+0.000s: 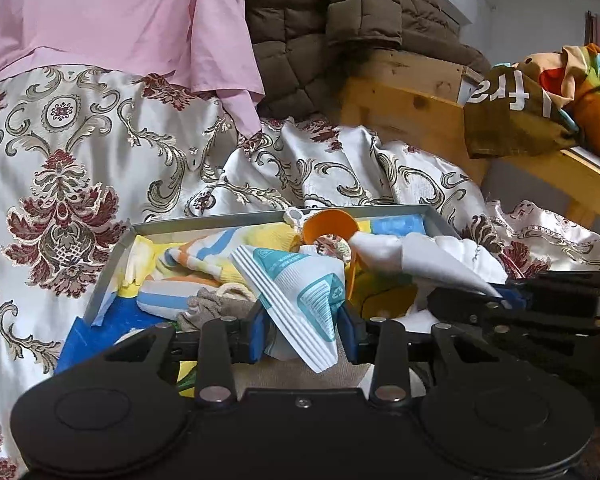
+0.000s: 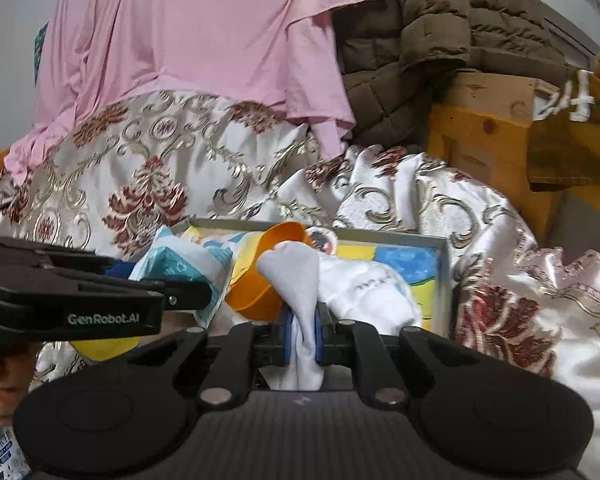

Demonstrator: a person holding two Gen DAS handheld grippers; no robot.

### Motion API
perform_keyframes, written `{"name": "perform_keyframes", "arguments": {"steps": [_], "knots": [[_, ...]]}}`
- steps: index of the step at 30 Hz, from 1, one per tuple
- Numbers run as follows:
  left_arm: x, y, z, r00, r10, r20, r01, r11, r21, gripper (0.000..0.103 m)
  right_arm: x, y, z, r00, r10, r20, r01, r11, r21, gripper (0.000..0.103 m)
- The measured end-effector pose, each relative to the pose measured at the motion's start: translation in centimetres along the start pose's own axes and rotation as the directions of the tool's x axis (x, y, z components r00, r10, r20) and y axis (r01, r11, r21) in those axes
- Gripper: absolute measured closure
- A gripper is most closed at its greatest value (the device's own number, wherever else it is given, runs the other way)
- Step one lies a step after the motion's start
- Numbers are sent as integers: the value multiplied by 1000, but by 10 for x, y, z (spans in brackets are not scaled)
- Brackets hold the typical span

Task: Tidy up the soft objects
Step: 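Carry the mask packet and white cloth over the grey tray with both tools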

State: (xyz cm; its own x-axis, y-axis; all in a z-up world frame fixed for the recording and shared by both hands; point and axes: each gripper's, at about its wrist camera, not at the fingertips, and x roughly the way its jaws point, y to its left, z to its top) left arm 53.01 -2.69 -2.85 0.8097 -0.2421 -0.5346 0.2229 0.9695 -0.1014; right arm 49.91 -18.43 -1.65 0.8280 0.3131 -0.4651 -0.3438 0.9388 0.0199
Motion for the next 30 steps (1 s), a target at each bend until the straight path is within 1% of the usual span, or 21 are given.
{"name": "perform_keyframes", "arguments": {"steps": [3,5,8,13,15,19,24,30], "knots": [[6,-11,1,1000,13,-4,-12,1000,19,64,-4,-14,-3,1000,-7,15,6,999,50,90],[9,-17,2,1000,25,-5,-25,999,37,64,-6,-22,-5,1000,-13,22,11,997,74,88],[14,-24,4,999,44,-22,-43,998,53,62,-7,-29,-6,999,-6,35,2,995,96,86],[17,-33,0,996,77,-42,-73,992,102,60,-12,-33,-13,999,1,52,-7,994,112,73],[16,-34,-2,995,84,-46,-78,991,105,59,-15,-33,-16,998,-1,60,-6,994,112,67],[13,-34,-3,994,91,-52,-86,991,102,53,-19,-36,-18,998,-7,61,0,994,106,58],[9,-38,-5,993,106,-57,-98,986,132,46,-18,-36,-22,999,-12,53,6,995,101,51],[7,-35,-8,992,105,-72,-97,989,108,37,-20,-33,-25,999,-13,33,11,997,76,46]]}}
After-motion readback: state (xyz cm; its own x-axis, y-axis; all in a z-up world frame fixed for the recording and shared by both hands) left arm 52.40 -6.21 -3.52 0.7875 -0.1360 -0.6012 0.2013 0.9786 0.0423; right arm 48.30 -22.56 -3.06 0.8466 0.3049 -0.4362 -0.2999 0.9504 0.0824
